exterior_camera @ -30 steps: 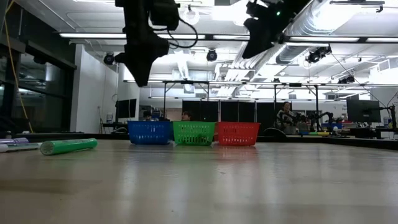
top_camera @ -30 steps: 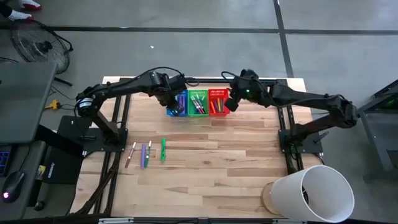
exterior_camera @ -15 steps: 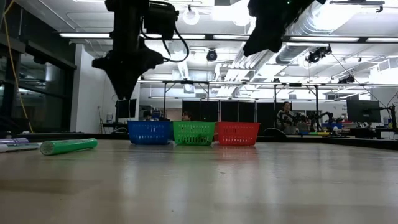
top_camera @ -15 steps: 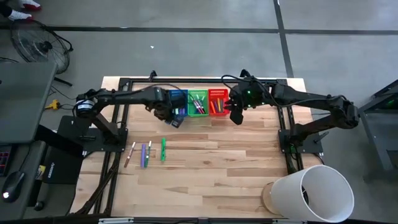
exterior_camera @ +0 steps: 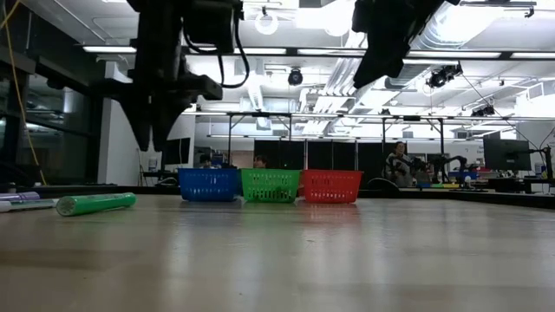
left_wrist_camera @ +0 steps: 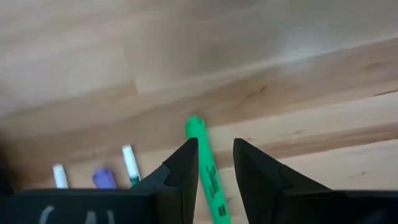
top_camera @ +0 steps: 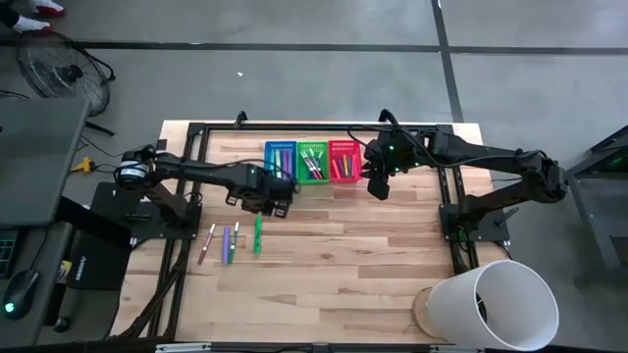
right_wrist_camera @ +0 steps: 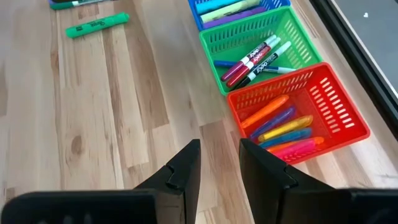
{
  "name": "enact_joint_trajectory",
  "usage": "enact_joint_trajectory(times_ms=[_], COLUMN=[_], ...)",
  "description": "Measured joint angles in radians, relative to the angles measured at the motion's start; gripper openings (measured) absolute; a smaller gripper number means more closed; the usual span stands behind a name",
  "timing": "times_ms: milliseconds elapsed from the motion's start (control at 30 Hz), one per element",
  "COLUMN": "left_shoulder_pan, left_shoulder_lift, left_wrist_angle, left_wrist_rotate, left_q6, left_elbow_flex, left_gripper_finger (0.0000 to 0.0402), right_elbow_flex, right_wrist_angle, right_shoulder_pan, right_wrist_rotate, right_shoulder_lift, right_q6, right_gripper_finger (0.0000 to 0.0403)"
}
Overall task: Pick & Place Markers
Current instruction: Put the green highlighter into the blue bin
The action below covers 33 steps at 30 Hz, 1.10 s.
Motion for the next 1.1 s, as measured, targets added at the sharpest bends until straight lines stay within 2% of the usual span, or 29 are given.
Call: enact_joint_trajectory(times_ms=[267, 567, 867, 1100], left_shoulder_pan=[-0.094, -0.175, -0.191, -0.191], left_shoulder_lift=[0.0, 0.026, 0.093, 0.108], left_wrist_angle=[0.017, 0.035, 0.076, 0.043], left_wrist_rotate=[0.01, 0.01, 0.058, 0.075], left_q6=[-0.184, -0.313, -0.302, -0.295], left_elbow_flex=[-0.031, -0.036, -0.036, -0.036], left_gripper_finger=[0.0097, 0.0097, 0.0097, 0.0097], right_elbow_flex=[0.0, 0.0, 0.0, 0.0], right_wrist_angle=[-0.004, -0.003, -0.005, -0.043], right_shoulder_pan=[0.0, 0.0, 0.0, 0.0], right_wrist_rotate=[-0.005, -0.007, -0.002, -0.005], right_shoulder_lift=[0.0, 0.0, 0.0, 0.0], right_q6=[-0.024, -0.028, -0.054, -0.072], right_gripper_finger=[0.0098, 0.0098, 0.0099, 0.0099])
